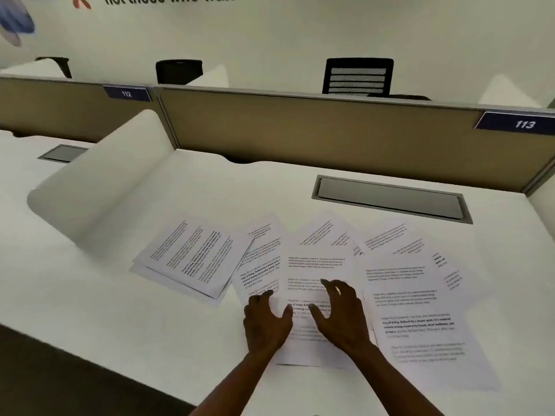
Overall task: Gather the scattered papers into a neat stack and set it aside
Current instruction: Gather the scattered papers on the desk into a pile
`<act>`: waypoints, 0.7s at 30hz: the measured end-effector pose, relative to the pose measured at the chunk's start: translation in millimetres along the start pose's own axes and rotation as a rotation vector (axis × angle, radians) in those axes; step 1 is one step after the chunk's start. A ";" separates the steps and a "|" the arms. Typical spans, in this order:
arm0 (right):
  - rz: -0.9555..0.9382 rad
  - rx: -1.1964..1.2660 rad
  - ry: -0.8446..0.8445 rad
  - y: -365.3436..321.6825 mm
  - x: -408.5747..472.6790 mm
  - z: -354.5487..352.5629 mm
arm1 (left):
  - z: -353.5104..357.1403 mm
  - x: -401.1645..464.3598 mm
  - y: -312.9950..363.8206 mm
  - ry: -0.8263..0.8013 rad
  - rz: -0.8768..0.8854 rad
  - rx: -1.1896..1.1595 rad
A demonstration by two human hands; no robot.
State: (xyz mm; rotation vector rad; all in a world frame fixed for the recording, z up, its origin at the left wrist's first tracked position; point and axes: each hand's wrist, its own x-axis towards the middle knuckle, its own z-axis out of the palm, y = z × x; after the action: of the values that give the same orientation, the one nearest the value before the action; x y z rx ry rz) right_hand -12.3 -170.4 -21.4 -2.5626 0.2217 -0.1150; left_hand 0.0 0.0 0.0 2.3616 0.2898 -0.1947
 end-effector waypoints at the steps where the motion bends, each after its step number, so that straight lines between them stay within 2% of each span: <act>1: -0.009 -0.006 -0.015 1.3 -3.8 2.8 | -1.8 -2.3 -2.9 0.013 -0.009 -0.043; 5: -0.029 -0.109 -0.055 6.8 -17.0 15.0 | -7.7 -17.0 -8.8 0.009 -0.087 -0.106; 10: -0.026 -0.213 -0.102 4.2 -22.3 22.2 | -4.9 -24.5 -4.9 -0.131 -0.137 -0.180; 17: -0.039 -0.195 -0.109 3.6 -29.5 24.5 | -7.9 -12.3 4.9 -0.248 -0.374 -0.655; 21: -0.041 -0.132 -0.094 3.8 -30.1 20.2 | -8.3 -6.6 8.3 -0.326 -0.262 -0.537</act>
State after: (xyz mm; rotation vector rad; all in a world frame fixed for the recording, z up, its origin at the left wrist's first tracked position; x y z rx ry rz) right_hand -39.8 -157.4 -41.5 -2.6964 0.1458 0.0054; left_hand -3.7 -1.1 12.9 1.7251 0.4309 -0.5476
